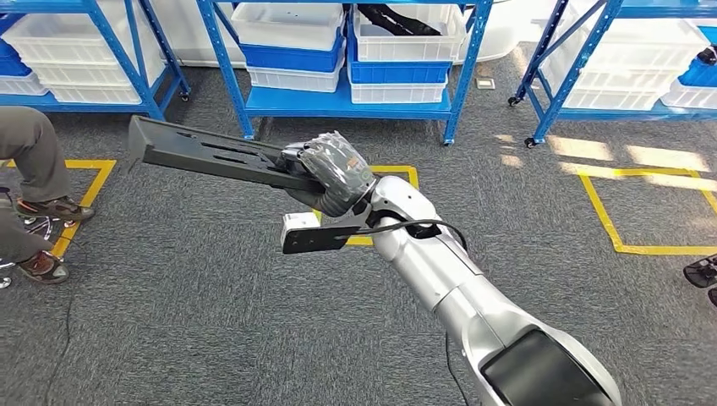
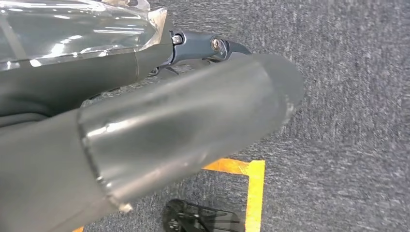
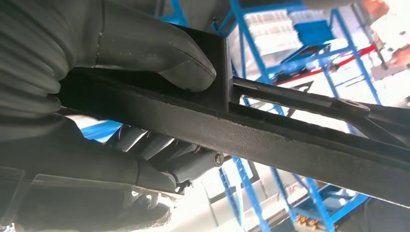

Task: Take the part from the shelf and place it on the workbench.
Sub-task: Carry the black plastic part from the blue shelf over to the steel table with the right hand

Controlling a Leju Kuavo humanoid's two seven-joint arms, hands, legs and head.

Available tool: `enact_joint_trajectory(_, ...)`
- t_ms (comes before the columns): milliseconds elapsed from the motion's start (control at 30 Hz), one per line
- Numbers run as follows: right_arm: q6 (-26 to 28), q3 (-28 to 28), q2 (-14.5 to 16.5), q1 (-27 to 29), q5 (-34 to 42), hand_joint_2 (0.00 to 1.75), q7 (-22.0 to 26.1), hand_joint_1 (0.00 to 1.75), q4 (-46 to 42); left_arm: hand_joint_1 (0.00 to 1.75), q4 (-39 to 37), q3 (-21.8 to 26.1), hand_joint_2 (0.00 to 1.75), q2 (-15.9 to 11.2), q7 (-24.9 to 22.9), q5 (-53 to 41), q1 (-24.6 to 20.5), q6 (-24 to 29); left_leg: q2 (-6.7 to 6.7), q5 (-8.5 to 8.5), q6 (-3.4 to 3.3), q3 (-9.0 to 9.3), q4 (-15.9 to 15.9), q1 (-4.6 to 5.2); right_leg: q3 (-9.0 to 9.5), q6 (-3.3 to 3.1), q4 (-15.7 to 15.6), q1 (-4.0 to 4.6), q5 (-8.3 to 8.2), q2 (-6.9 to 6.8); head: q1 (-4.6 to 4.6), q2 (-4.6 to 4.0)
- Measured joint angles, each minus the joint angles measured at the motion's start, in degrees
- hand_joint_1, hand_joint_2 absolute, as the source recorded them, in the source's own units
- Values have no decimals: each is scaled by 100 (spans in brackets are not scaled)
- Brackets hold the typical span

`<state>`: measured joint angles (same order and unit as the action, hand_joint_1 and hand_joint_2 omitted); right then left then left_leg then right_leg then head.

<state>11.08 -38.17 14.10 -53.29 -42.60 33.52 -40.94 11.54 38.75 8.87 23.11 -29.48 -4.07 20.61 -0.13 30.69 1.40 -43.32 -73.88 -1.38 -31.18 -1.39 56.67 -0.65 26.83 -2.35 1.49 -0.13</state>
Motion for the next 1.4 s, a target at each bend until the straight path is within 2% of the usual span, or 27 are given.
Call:
enact_joint_trajectory(33, 4, -10, 1, 17, 0, 175, 10, 175, 4, 0, 0, 4, 0, -5, -1, -1, 3, 3, 22, -120, 39, 109, 168, -40, -1, 8, 12, -13, 3, -37, -2, 0)
enact_joint_trajectory(100, 18, -31, 7, 28, 0, 175, 27, 175, 6, 0, -1, 15, 0, -11, -1, -2, -1, 8, 178, -430, 119, 525, 894, -95, -12, 58, 64, -28, 33, -104, 2, 0)
enact_joint_trajectory(133, 29, -38, 9, 24, -2, 175, 32, 175, 6, 0, -1, 20, 0, -8, -1, -2, -6, 9, 243, -527, 119, 689, 1209, -99, -28, 95, 103, -14, 56, -132, 8, 0)
enact_joint_trajectory(200, 51, -50, 17, 18, -9, 175, 41, 175, 6, 0, -1, 30, 0, -2, -1, -3, -16, 8, 283, -549, 47, 775, 1440, -59, -64, 177, 144, 34, 72, -181, 6, 0)
enact_joint_trajectory(267, 61, -61, 28, 18, -19, 175, 47, 175, 6, 0, 0, 40, 0, -3, -1, -3, -13, 8, 187, -589, -82, 732, 1460, -23, -90, 256, 139, 55, 67, -238, -4, 0)
enact_joint_trajectory(333, 65, -67, 33, 15, -24, 175, 48, 175, 5, 0, 0, 45, 0, -2, -4, -3, -9, 7, 106, -637, -196, 714, 1500, -10, -190, 292, 314, 35, 190, -148, -9, 0)
enact_joint_trajectory(367, 66, -68, 27, 16, -24, 175, 48, 175, 6, 0, 0, 46, 0, -4, -8, -3, -12, 7, 66, -659, -246, 704, 1516, -14, -314, 282, 566, 19, 325, -46, -14, 0)
enact_joint_trajectory(433, 68, -70, 2, 33, -26, 175, 49, 175, 14, 0, 0, 46, 0, -9, -19, -2, -20, 7, -32, -688, -308, 662, 1518, -5, -673, 237, 1344, 6, 652, 138, -26, 0)
enact_joint_trajectory(467, 68, -71, -14, 49, -27, 175, 49, 175, 20, 0, -1, 47, 0, -10, -26, -2, -20, 7, -92, -700, -324, 642, 1517, 5, -824, 236, 1669, 8, 759, 179, -29, 0)
enact_joint_trajectory(500, 68, -74, -26, 64, -31, 175, 49, 175, 26, 0, -1, 48, 0, -10, -34, -1, -16, 7, -155, -713, -334, 626, 1516, 16, -887, 250, 1811, 11, 785, 201, -32, 0)
enact_joint_trajectory(533, 68, -80, -32, 74, -35, 175, 49, 175, 31, 0, -2, 50, 0, -9, -43, 0, -12, 7, -219, -727, -337, 615, 1515, 27, -834, 274, 1720, 14, 721, 219, -33, 0)
enact_joint_trajectory(600, 69, -91, -33, 69, -44, 175, 49, 175, 33, 0, -2, 57, 0, -7, -54, 3, -7, 11, -340, -756, -318, 604, 1514, 38, -448, 306, 994, 12, 433, 334, -33, 0)
enact_joint_trajectory(667, 72, -95, -32, 49, -47, 175, 49, 175, 33, 0, -1, 67, 0, -1, -57, 5, -11, 28, -447, -785, -275, 584, 1506, 58, -121, 280, 344, 30, 230, 490, -31, 0)
enact_joint_trajectory(700, 74, -95, -28, 42, -49, 175, 49, 175, 33, 0, 0, 72, 0, 2, -57, 6, -8, 38, -488, -803, -247, 568, 1507, 63, -59, 252, 214, 47, 195, 529, -30, 0)
enact_joint_trajectory(733, 78, -97, -20, 38, -52, 175, 49, 175, 33, 0, -1, 76, 0, 5, -57, 6, -1, 48, -528, -825, -209, 551, 1516, 66, -53, 220, 186, 67, 181, 502, -29, 0)
enact_joint_trajectory(767, 81, -98, -6, 36, -55, 175, 49, 175, 33, 0, -1, 81, 0, 6, -57, 7, 8, 55, -563, -846, -172, 535, 1526, 55, -48, 182, 171, 40, 152, 456, -28, 0)
enact_joint_trajectory(800, 84, -101, 14, 33, -58, 175, 49, 175, 33, 0, -2, 90, 0, 3, -57, 9, 17, 60, -536, -837, -141, 508, 1507, 50, -45, 147, 154, 18, 122, 408, -26, 0)
enact_joint_trajectory(867, 96, -108, 57, 16, -62, 175, 49, 175, 34, 0, -2, 114, 0, -2, -48, 15, 18, 67, -330, -627, -94, 367, 1212, 46, -40, 51, 114, -39, 67, 304, -7, 0)
enact_joint_trajectory(933, 119, -118, 73, 4, -73, 175, 42, 175, 45, 0, -2, 129, 0, -2, -26, 17, 11, 60, -107, -248, -43, 82, 539, 28, -47, 2, 113, -17, 56, 189, 13, 0)
enact_joint_trajectory(1000, 140, -128, 60, 7, -97, 175, 18, 175, 63, 0, -2, 131, 0, -3, -5, 16, 13, 36, -47, -56, 17, -136, 9, -8, -53, 3, 115, -1, 57, 57, 15, 0)
enact_joint_trajectory(1033, 149, -133, 53, 9, -108, 175, 6, 175, 70, 0, -2, 133, 0, -6, 2, 16, 16, 20, -24, -103, 43, -110, 20, -29, -56, 5, 118, -1, 59, -6, 17, 0)
enact_joint_trajectory(1067, 159, -137, 49, 8, -118, 175, -2, 175, 74, 0, -2, 134, 0, -12, 8, 16, 18, 8, 15, -236, 65, 24, 243, -51, -57, 12, 122, -4, 64, -62, 16, 0)
enact_joint_trajectory(1133, 174, -144, 47, -2, -128, 175, -5, 175, 75, 0, -1, 136, 0, -20, 12, 15, 12, -9, 182, -528, 89, 451, 989, -70, -63, 51, 144, 8, 88, -151, 22, 0)
enact_joint_trajectory(1200, 183, -151, 45, -18, -136, 175, -15, 175, 75, 0, -1, 136, 0, -16, 18, 13, 2, -14, 271, -630, 29, 665, 1407, -45, -72, 117, 166, 50, 116, -217, 12, 0)
enact_joint_trajectory(1300, 192, -163, 48, -33, -140, 175, -34, 175, 74, 0, -1, 136, 0, -15, 25, 10, 5, -15, 146, -645, -130, 648, 1466, -1, -72, 225, 158, 78, 133, -293, -3, 0)
enact_joint_trajectory(1367, 199, -168, 48, -42, -139, 175, -42, 175, 73, 0, -1, 136, 0, -14, 26, 10, 4, -14, 61, -688, -224, 650, 1507, -2, -175, 255, 378, 61, 278, -143, -9, 0)
enact_joint_trajectory(1400, 203, -169, 37, -43, -138, 175, -43, 175, 74, 0, -1, 136, 0, -13, 26, 10, 1, -14, 16, -706, -262, 648, 1519, -8, -314, 241, 671, 43, 426, -16, -14, 0)
